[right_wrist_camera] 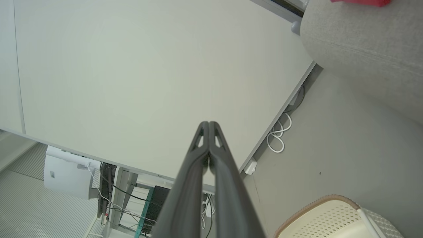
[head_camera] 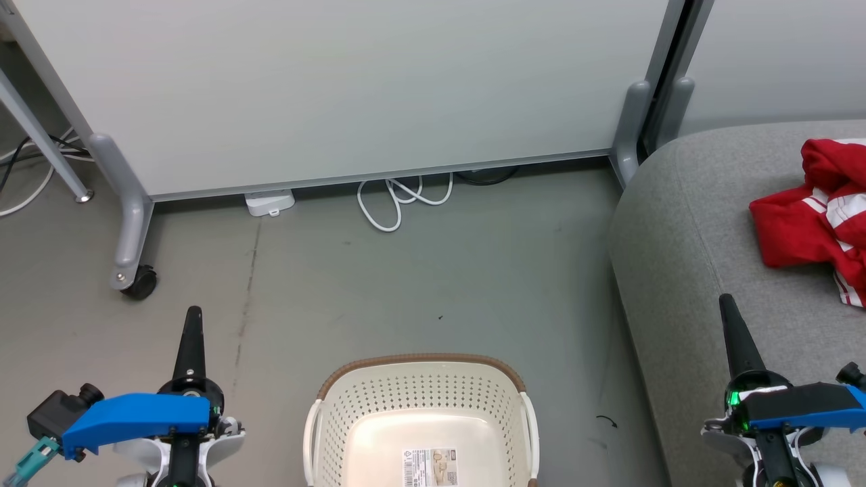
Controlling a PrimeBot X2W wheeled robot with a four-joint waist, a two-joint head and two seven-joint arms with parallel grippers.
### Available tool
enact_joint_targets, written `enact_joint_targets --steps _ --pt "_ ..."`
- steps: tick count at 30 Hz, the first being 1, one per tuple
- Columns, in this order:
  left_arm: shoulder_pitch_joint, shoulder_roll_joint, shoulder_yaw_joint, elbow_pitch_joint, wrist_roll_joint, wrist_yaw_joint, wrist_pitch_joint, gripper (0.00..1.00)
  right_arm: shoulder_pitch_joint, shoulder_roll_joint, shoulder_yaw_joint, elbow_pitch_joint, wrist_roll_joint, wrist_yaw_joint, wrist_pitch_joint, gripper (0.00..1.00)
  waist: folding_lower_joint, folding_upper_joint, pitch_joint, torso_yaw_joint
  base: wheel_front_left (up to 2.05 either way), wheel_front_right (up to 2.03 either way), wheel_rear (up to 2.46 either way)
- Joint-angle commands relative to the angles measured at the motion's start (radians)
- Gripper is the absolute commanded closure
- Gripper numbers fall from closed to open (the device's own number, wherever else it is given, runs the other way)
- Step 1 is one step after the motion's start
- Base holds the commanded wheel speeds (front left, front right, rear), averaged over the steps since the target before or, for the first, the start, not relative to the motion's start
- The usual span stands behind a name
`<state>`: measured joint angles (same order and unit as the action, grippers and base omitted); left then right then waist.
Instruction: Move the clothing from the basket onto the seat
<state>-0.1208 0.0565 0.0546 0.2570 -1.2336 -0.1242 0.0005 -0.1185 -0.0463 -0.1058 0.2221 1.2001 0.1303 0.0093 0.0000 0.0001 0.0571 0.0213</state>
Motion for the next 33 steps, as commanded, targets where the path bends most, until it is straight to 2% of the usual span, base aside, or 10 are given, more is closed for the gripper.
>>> enact_joint_targets --steps 1,33 --pt "0.0 0.006 0.008 -0.011 -0.029 -0.007 0.009 1.0 0.007 -0.005 -0.003 -0.003 0.032 0.001 0.01 1.0 0.0 -0.0001 -0.002 -0.001 0.0 0.0 0.0" --pt "0.011 0.003 0.04 -0.013 -0.277 -0.009 0.079 1.0 0.013 -0.006 -0.008 0.015 0.297 0.001 0.08 1.0 0.0 -0.0001 -0.036 -0.014 0.0 0.0 0.0"
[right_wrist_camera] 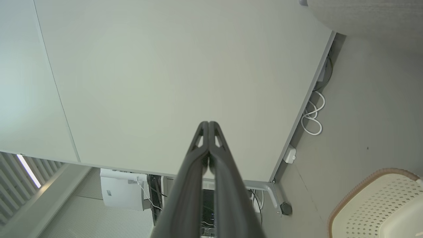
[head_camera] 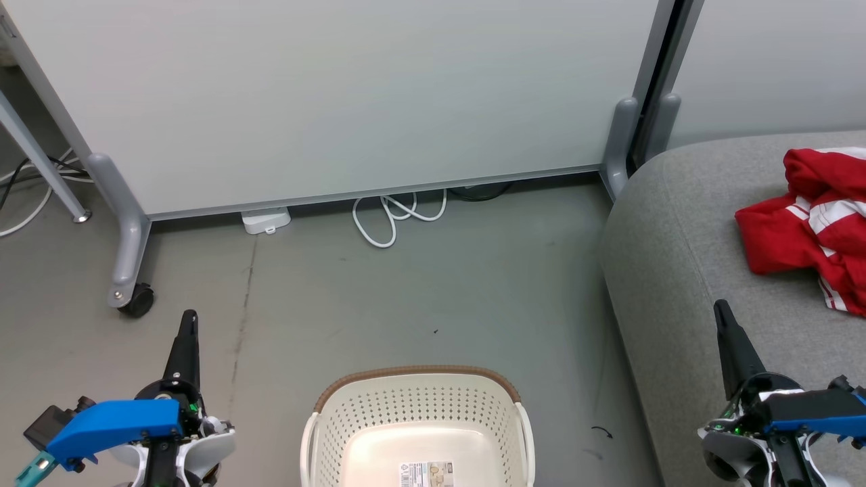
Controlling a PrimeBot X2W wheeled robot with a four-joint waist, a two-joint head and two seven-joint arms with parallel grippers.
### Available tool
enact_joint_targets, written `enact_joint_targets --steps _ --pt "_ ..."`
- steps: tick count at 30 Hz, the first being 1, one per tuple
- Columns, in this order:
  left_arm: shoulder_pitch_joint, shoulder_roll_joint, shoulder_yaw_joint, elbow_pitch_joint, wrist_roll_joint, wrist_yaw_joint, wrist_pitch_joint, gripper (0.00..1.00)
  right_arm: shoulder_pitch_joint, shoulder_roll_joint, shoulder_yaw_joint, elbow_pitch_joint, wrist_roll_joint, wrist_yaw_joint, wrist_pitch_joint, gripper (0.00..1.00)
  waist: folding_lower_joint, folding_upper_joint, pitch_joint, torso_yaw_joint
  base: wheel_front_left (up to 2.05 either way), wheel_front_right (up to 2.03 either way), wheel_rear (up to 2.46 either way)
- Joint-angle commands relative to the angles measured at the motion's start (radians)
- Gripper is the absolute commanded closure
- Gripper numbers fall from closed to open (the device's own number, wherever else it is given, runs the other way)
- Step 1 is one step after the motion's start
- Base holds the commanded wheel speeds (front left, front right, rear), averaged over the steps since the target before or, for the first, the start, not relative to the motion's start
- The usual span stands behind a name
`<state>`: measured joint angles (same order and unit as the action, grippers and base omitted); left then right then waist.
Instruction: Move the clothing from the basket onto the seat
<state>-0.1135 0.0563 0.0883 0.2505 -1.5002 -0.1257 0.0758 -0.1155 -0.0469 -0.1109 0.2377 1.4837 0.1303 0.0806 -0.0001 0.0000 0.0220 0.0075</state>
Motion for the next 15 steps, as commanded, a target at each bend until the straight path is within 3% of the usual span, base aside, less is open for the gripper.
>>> enact_joint_targets --steps 1,15 --pt "0.004 0.003 0.007 -0.007 -0.018 -0.008 0.005 1.0 0.01 -0.006 -0.002 0.0 0.021 0.001 0.008 1.0 0.0001 0.0 -0.001 -0.001 0.0 0.0 0.0" --pt "0.008 0.001 0.019 -0.007 -0.112 -0.009 0.031 1.0 0.013 -0.006 -0.004 0.008 0.121 0.001 0.035 1.0 0.0001 0.0 -0.017 -0.007 0.0 0.0 0.0"
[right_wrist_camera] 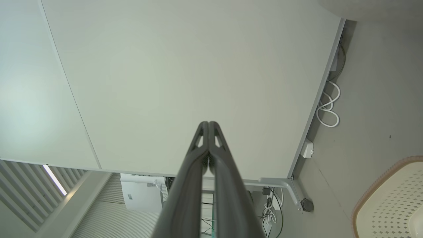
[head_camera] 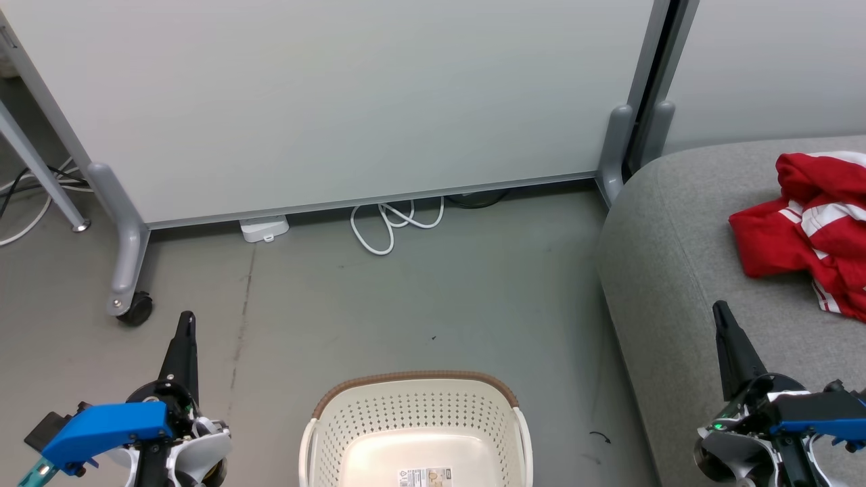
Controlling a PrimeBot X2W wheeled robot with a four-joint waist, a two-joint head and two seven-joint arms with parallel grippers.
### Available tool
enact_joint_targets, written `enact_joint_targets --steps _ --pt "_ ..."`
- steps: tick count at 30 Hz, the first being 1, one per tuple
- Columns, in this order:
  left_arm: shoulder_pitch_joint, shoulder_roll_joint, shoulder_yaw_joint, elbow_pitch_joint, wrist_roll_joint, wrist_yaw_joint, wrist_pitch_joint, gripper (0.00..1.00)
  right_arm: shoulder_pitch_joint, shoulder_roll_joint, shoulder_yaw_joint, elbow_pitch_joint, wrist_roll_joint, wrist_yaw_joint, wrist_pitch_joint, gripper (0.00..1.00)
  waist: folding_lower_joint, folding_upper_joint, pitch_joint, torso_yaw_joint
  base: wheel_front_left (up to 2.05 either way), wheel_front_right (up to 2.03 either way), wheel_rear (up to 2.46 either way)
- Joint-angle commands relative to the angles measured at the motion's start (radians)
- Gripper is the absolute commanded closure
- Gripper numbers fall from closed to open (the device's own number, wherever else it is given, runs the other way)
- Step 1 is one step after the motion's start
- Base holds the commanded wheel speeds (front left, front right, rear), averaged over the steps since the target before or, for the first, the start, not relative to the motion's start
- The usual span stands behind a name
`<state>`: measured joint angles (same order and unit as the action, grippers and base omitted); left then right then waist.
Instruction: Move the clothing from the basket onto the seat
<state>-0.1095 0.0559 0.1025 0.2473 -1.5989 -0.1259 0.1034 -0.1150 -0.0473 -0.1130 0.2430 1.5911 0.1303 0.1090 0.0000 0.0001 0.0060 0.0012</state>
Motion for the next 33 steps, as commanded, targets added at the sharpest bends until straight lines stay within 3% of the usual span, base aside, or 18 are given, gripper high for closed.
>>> enact_joint_targets --steps 1,33 --pt "0.004 0.002 0.005 -0.004 -0.02 -0.009 0.006 1.0 0.013 -0.005 -0.002 0.003 0.02 0.001 0.008 1.0 0.0 -0.0001 -0.002 -0.001 0.0 0.0 0.0" --pt "0.004 -0.001 0.009 -0.004 -0.016 -0.007 0.01 1.0 0.013 -0.005 -0.002 0.003 0.023 0.001 0.008 1.0 0.0 -0.0001 -0.003 -0.001 0.0 0.0 0.0"
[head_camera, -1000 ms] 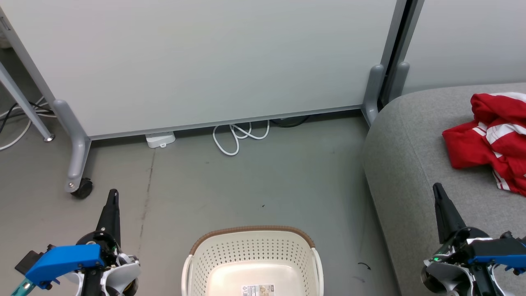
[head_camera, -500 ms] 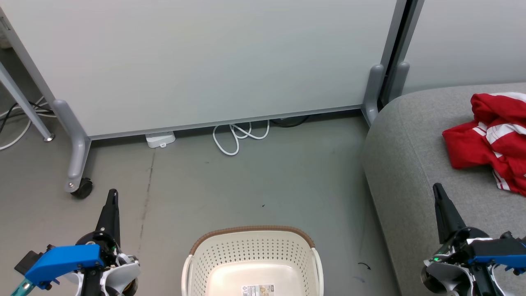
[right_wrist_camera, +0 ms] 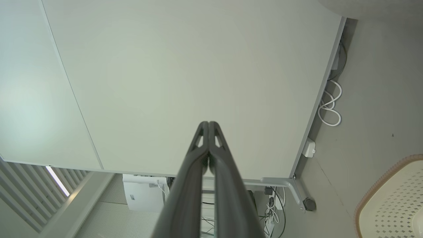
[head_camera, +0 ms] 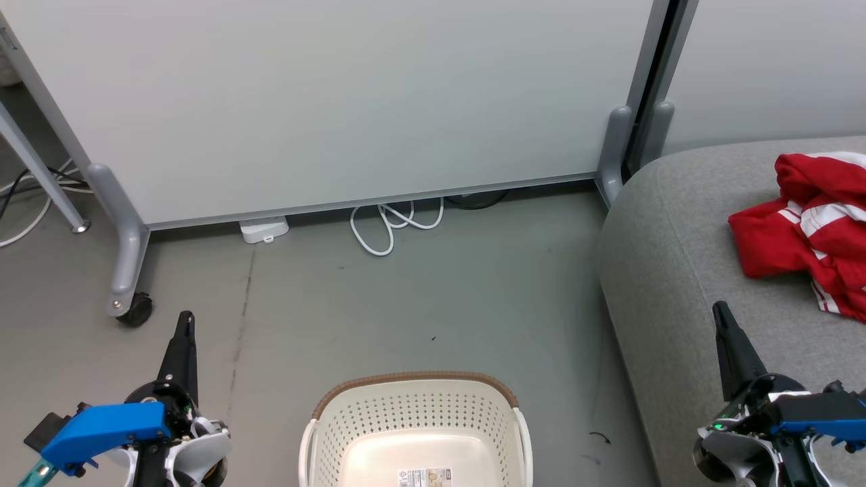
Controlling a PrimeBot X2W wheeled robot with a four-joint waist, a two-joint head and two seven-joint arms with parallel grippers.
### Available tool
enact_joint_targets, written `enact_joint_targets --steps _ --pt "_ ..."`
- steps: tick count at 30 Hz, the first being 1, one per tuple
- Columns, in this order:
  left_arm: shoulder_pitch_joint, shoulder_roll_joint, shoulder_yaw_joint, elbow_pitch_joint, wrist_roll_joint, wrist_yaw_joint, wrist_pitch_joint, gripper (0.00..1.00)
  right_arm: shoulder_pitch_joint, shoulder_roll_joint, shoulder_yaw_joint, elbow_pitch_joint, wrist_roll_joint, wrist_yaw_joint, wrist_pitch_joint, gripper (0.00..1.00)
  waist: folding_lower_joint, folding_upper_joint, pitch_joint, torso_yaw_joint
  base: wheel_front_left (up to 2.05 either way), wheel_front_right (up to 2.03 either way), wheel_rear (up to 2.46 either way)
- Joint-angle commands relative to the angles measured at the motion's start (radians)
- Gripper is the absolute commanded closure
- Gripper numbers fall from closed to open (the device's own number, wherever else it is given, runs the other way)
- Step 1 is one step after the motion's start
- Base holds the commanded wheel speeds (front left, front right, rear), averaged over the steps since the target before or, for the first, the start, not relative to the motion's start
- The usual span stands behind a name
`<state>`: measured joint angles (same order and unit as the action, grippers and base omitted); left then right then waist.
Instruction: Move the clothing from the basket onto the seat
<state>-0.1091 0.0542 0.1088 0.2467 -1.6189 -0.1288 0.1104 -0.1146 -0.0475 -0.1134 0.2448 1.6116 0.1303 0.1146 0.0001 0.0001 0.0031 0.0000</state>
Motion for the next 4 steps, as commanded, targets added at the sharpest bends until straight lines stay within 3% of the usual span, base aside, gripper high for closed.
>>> enact_joint_targets --steps 1,4 --pt "0.003 0.0 0.002 -0.003 0.004 -0.004 0.003 1.0 0.012 -0.005 -0.001 0.001 0.003 0.001 0.003 1.0 -0.0001 -0.0001 0.0 0.0 0.0 0.0 0.0" --pt "0.003 0.0 0.003 -0.003 0.004 -0.004 0.003 1.0 0.012 -0.005 -0.001 0.001 0.003 0.001 0.003 1.0 -0.0001 -0.0001 0.0 0.0 0.0 0.0 0.0"
